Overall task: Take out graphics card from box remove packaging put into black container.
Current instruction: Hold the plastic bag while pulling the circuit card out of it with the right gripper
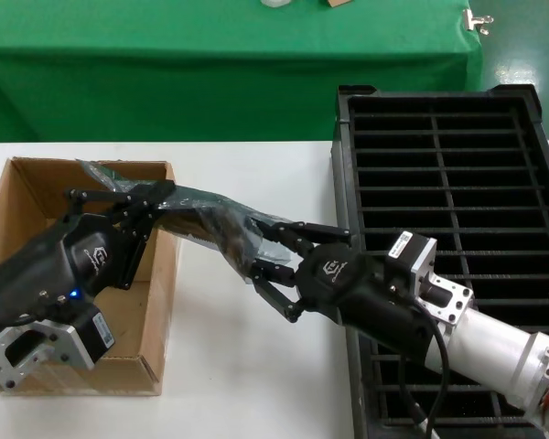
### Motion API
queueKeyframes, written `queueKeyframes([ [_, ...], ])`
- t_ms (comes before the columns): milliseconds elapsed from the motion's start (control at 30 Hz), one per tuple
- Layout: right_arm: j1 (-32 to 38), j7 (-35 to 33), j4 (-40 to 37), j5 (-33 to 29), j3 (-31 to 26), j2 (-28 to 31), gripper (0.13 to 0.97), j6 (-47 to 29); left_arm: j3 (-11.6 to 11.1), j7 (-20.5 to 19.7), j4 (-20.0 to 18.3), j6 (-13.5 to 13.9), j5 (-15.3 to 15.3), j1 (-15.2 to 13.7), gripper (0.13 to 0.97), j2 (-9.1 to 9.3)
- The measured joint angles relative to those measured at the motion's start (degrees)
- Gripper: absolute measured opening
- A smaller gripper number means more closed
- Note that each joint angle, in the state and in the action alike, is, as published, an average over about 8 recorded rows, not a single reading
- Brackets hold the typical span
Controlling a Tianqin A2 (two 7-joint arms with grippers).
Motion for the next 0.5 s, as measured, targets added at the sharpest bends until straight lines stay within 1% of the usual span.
queueKeyframes([
  [100,0.1,-0.1,-0.2,0.1,0.1,-0.2,0.245,0.0,0.0,0.0,0.0,0.0,0.0,0.0,0.139,0.0],
  [367,1.1,-0.8,-2.0,0.4,-0.4,-1.4,0.324,-0.6,0.0,0.0,0.0,0.0,0.0,0.0,0.139,0.0],
  [500,1.8,-1.3,-3.2,0.5,-0.6,-2.2,0.302,-1.1,0.0,0.0,0.0,0.0,0.0,0.0,0.139,0.0],
])
